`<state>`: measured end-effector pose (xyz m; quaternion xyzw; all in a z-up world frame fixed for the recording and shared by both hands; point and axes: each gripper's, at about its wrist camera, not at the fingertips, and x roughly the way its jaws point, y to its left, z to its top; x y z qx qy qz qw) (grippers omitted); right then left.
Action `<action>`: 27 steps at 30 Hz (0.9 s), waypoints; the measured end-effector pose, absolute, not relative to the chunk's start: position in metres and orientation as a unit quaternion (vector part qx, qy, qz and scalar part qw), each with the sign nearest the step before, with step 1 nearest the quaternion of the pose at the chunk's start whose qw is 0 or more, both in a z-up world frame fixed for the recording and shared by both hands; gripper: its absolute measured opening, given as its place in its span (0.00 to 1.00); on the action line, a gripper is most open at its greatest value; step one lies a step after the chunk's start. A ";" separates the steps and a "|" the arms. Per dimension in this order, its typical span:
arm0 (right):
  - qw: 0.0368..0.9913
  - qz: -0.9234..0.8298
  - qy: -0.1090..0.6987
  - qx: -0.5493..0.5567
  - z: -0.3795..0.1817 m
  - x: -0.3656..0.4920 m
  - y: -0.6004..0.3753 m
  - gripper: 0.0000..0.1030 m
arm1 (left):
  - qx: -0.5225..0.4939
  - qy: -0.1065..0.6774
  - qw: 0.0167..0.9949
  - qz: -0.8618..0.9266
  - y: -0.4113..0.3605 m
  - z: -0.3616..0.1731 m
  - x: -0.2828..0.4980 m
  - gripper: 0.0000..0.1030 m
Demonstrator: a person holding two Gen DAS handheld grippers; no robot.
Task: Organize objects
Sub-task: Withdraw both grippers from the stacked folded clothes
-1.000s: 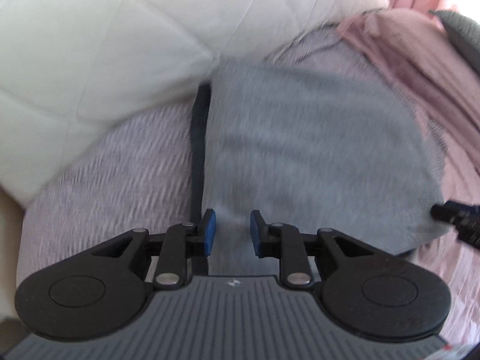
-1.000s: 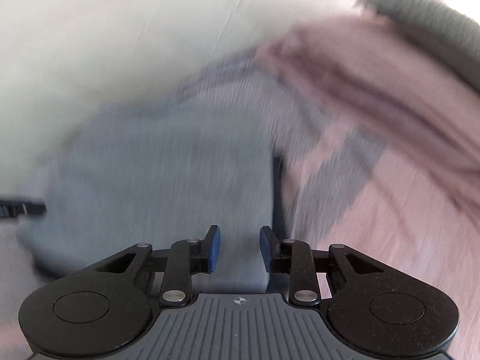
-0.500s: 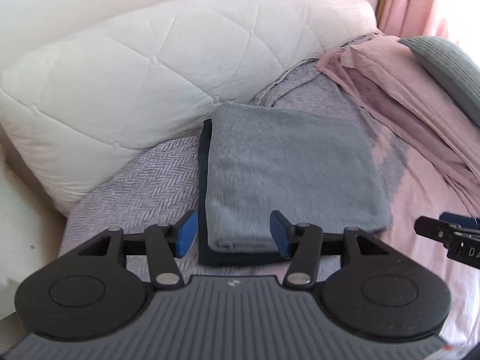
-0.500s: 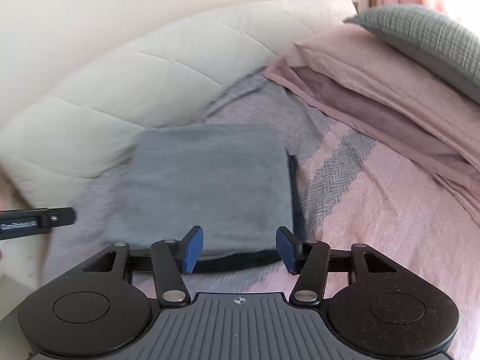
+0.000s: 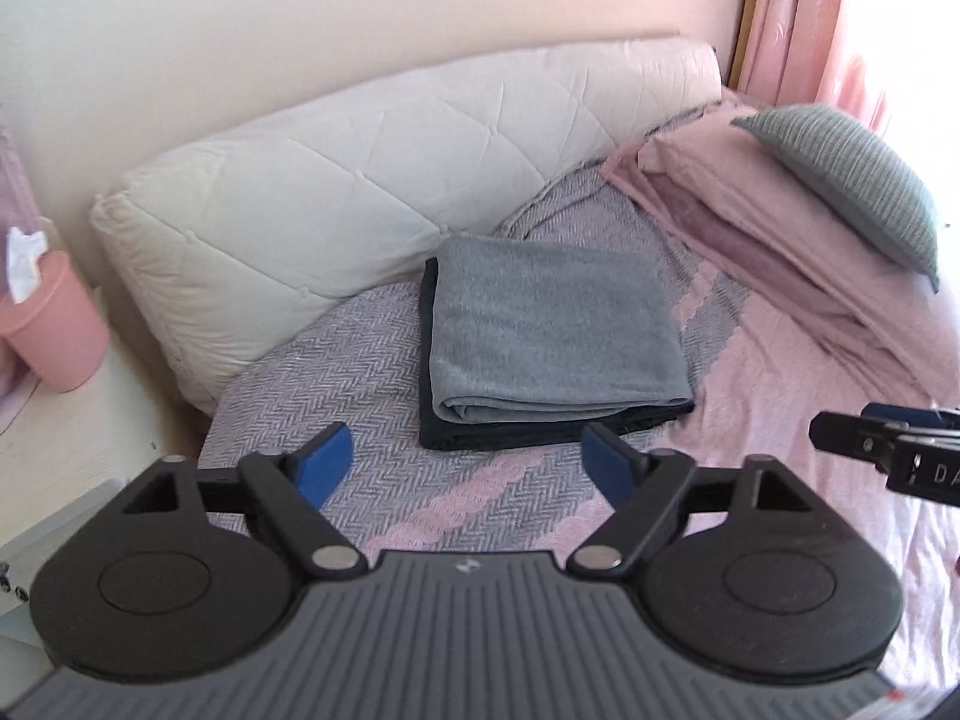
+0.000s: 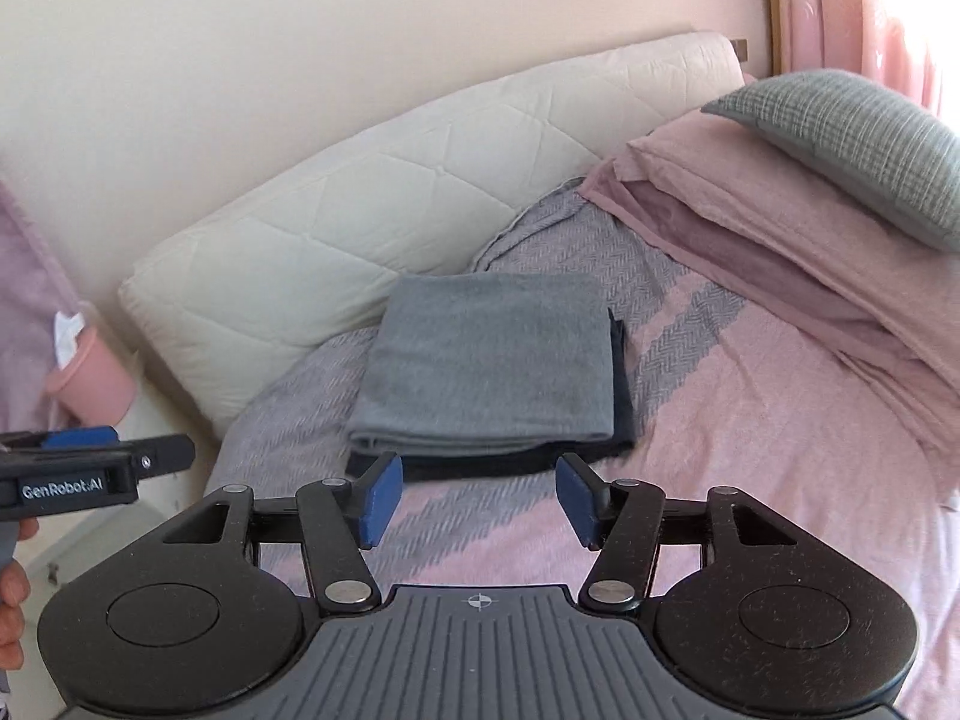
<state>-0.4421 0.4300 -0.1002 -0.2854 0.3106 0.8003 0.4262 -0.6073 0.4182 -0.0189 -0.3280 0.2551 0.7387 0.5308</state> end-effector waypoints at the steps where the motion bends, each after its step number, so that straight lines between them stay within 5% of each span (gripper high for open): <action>1: 0.425 0.801 0.311 -0.286 -0.096 -0.439 0.423 0.52 | -0.325 0.253 0.531 0.741 0.411 -0.014 -0.603 0.81; 15: 0.414 0.812 0.304 -0.278 -0.058 -0.400 0.341 0.53 | -0.286 0.242 0.538 0.755 0.323 0.024 -0.547 0.99; 27: 0.391 0.826 0.299 -0.275 -0.045 -0.385 0.291 0.54 | -0.291 0.236 0.545 0.750 0.279 0.030 -0.528 0.99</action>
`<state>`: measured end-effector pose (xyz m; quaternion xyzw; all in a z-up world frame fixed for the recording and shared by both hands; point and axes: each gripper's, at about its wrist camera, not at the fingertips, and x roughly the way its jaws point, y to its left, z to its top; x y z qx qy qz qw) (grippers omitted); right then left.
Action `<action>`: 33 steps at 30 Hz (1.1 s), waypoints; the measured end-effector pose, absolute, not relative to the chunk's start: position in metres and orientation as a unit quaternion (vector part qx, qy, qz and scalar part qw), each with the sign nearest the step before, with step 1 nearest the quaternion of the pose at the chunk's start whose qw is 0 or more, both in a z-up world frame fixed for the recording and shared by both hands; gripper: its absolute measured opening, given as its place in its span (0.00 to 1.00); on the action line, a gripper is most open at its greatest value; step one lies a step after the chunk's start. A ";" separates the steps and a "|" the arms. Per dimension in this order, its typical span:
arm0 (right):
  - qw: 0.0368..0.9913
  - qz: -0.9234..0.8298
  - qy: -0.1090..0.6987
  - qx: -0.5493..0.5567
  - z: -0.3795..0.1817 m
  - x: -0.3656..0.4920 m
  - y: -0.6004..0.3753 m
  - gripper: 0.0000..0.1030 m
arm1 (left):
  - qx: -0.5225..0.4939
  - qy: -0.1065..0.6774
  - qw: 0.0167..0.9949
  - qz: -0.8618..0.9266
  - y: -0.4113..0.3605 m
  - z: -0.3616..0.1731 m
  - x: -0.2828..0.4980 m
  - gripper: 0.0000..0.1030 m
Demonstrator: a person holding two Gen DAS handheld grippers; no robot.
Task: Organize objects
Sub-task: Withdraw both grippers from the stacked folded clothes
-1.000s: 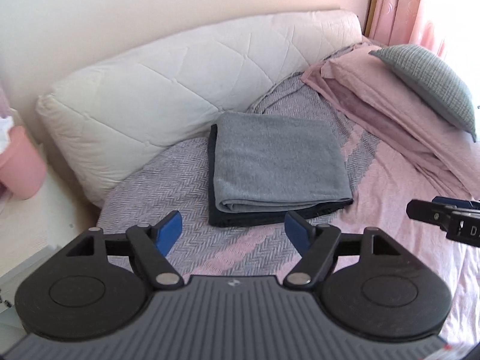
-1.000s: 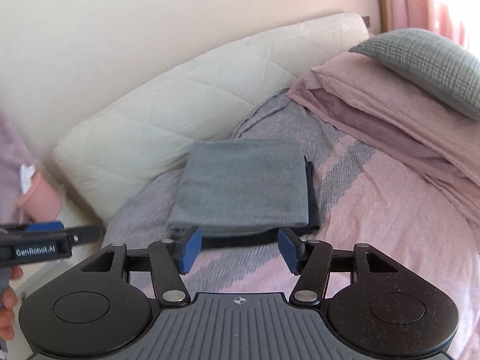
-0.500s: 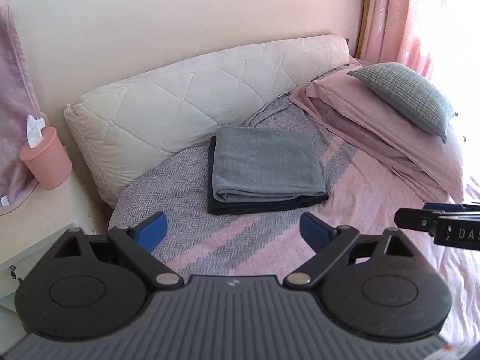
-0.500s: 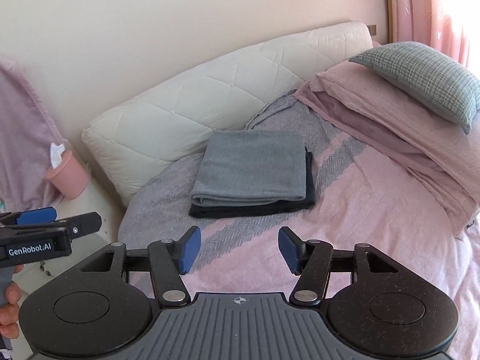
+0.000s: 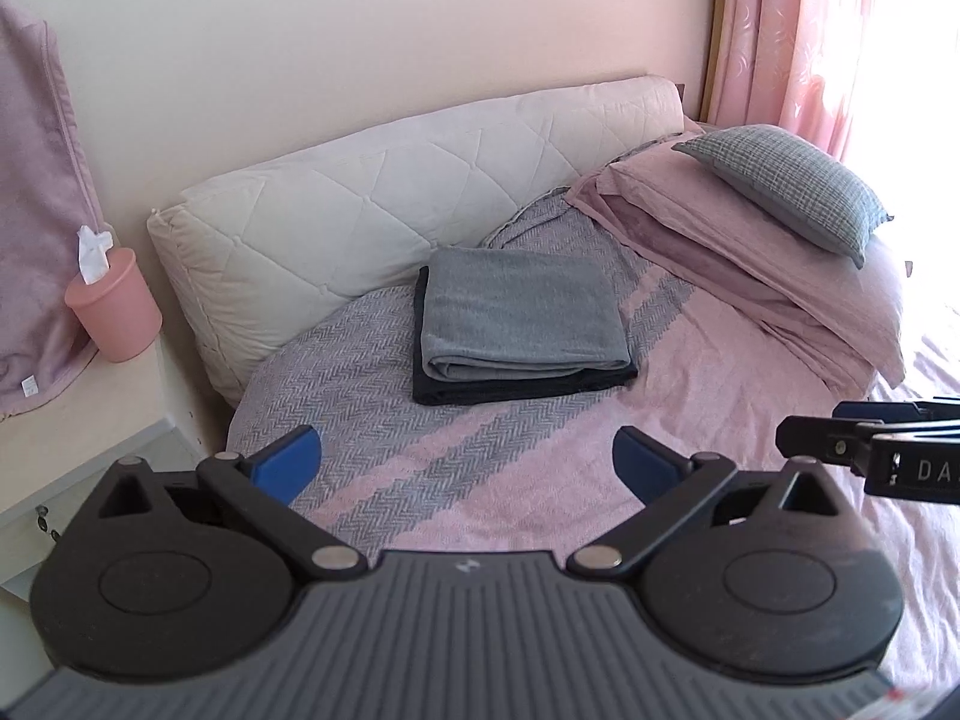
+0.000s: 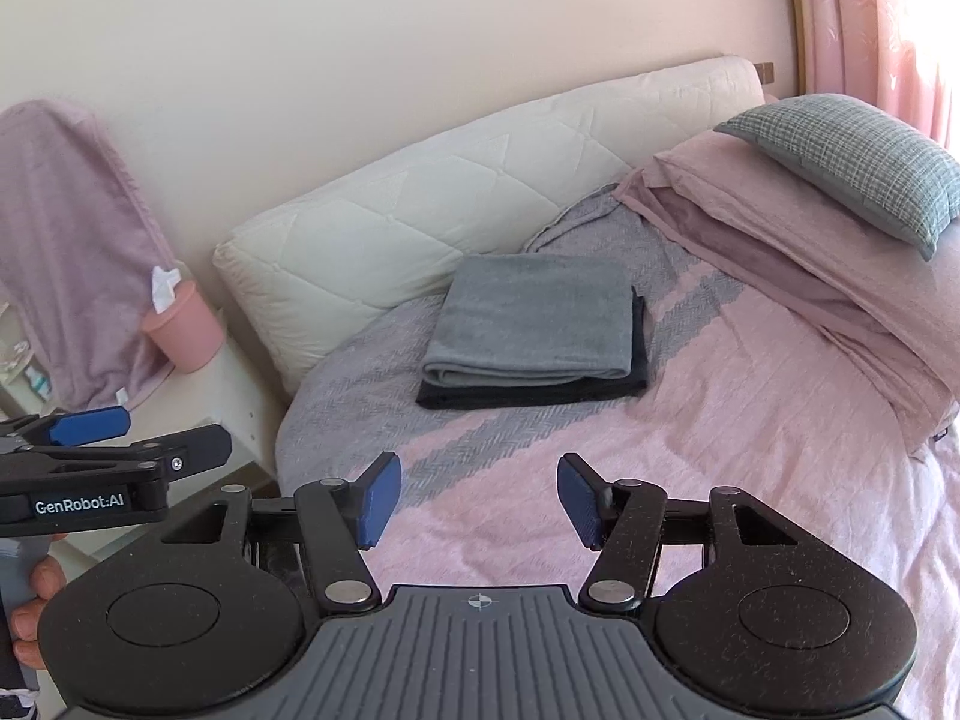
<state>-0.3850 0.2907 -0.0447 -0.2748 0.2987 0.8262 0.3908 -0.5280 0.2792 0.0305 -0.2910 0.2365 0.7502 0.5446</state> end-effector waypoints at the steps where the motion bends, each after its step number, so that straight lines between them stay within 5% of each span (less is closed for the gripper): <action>1: 0.389 0.827 0.298 -0.275 -0.045 -0.385 0.287 0.54 | -0.293 0.237 0.545 0.749 0.277 0.030 -0.528 0.99; 33: 0.381 0.821 0.299 -0.302 -0.064 -0.409 0.289 0.54 | -0.319 0.259 0.545 0.731 0.288 0.005 -0.538 0.99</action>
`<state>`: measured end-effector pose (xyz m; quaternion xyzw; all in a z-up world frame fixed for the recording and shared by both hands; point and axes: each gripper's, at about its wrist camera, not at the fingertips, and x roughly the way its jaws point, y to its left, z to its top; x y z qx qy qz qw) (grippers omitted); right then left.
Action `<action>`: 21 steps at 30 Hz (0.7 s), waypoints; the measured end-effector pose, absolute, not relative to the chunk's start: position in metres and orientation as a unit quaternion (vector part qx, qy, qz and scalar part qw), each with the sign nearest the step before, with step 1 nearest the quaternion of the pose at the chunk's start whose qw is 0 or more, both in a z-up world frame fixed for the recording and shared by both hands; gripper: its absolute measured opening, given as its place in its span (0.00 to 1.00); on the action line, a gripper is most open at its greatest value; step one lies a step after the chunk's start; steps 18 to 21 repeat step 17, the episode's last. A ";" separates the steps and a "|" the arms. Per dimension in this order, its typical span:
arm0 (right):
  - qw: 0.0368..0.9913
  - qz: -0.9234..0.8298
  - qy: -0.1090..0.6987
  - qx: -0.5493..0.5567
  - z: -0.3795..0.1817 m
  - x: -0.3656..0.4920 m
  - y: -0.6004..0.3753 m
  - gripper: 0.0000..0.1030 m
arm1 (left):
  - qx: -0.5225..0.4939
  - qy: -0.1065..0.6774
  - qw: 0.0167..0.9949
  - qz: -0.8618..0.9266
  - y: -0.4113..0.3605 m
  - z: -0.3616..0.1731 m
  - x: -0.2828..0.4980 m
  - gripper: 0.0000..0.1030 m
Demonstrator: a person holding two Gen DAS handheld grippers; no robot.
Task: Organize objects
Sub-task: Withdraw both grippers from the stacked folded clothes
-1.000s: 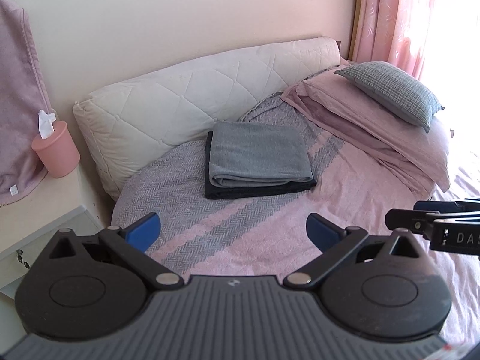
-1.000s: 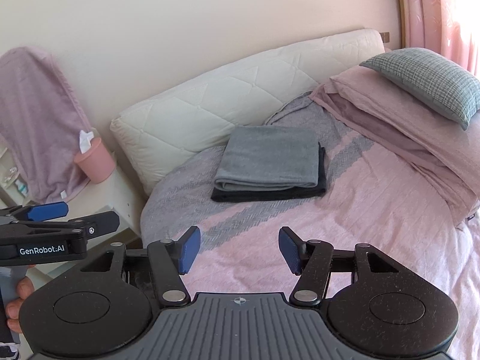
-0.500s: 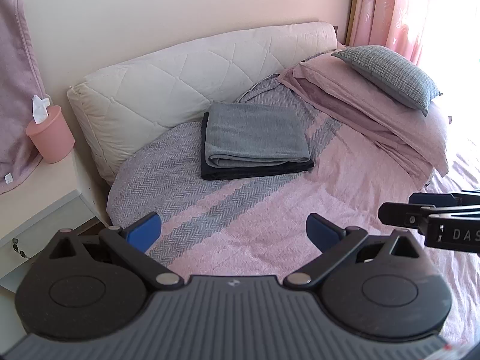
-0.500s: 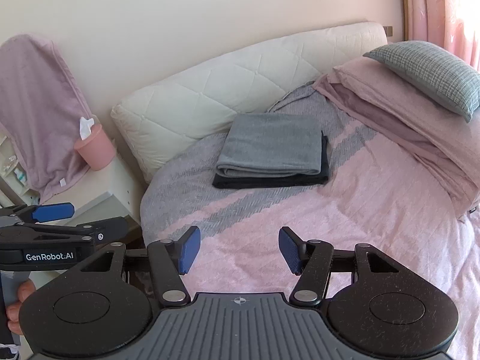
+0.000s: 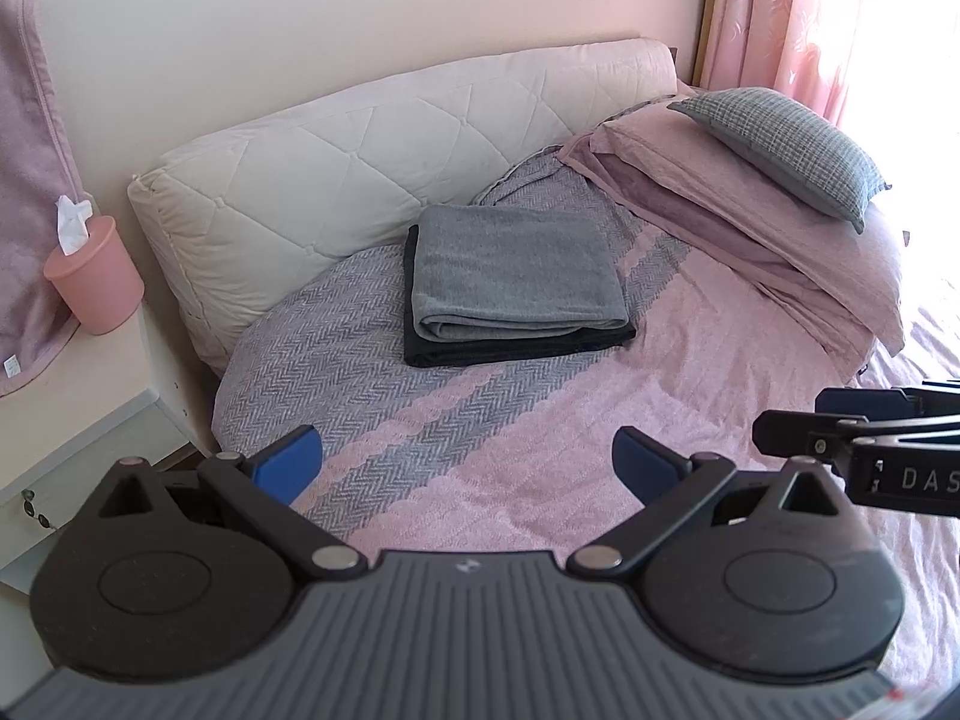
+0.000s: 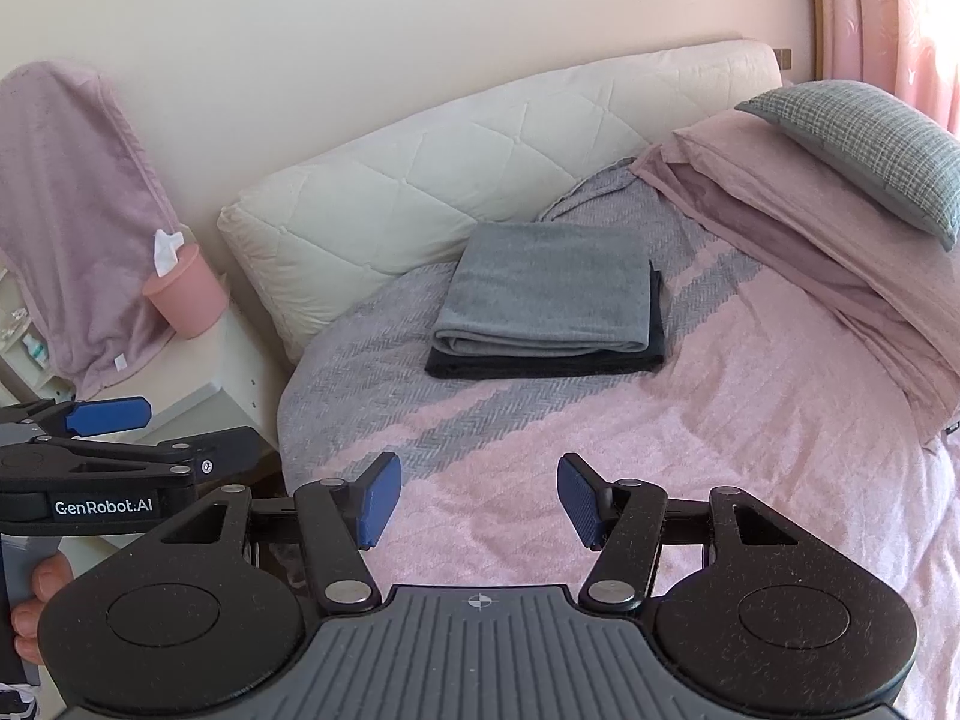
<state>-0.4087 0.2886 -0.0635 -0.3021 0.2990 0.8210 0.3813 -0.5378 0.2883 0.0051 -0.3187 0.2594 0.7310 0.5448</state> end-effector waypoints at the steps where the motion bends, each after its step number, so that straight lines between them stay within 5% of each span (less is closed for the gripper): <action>1: 0.381 0.821 0.299 -0.302 -0.064 -0.410 0.290 0.54 | -0.319 0.260 0.545 0.730 0.291 0.005 -0.539 0.99; 21: 0.388 0.814 0.310 -0.304 -0.069 -0.425 0.310 0.54 | -0.317 0.267 0.546 0.728 0.311 0.003 -0.550 0.99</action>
